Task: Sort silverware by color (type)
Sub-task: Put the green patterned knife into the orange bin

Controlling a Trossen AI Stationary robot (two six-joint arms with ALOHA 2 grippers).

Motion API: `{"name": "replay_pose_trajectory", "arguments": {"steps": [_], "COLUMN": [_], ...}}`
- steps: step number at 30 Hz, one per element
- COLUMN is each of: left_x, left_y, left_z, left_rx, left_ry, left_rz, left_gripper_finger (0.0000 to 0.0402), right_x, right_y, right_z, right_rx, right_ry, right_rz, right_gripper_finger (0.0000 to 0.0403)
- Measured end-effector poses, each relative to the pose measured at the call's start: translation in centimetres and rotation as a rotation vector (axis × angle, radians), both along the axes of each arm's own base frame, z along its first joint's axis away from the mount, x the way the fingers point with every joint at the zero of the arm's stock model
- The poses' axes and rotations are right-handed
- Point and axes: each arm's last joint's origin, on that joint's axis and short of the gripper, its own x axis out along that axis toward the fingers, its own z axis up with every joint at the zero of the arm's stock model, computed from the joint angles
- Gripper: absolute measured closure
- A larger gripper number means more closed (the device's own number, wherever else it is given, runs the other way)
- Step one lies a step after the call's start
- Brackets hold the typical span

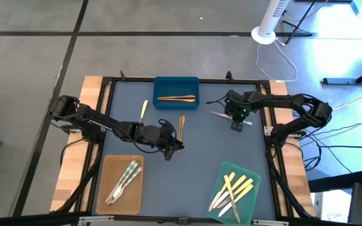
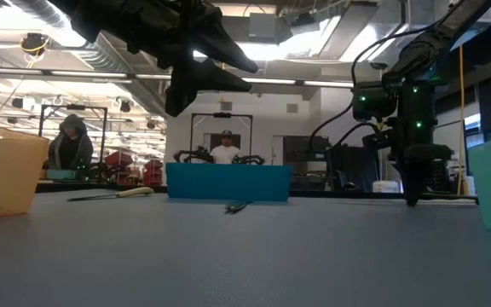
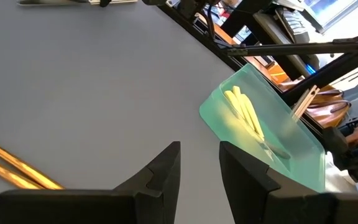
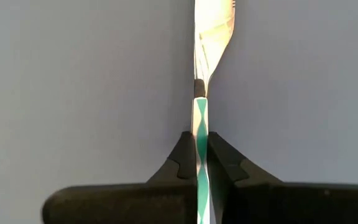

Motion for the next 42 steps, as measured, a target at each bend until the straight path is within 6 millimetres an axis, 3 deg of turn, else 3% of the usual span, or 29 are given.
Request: {"name": "replay_pose_trajectory", "arguments": {"steps": [8,24,34,42], "left_x": [0.0,0.0,0.0,0.0], "left_y": [0.1,0.1,0.1,-0.1], "left_z": [0.0,0.0,0.1,0.1], "left_rx": [0.011,0.011,0.005,0.002], "left_ry": [-0.002,-0.002,-0.010,-0.010], "left_rz": [0.025,0.024,0.015,0.006], "left_gripper_finger": [0.0296,0.0296,0.0296,0.0296], "right_x": [0.1,2.0,5.2,6.7], "right_y": [0.0,-0.6,3.5,8.1], "right_z": [0.8,7.2,10.7,11.4], "right_rx": [0.020,0.010,-0.072,-0.168], "right_ry": [0.031,0.077,0.039,0.029], "right_rz": [0.028,0.055,0.263,0.450], "right_gripper_finger": [0.0402,0.0402,0.0402,0.0402]}}
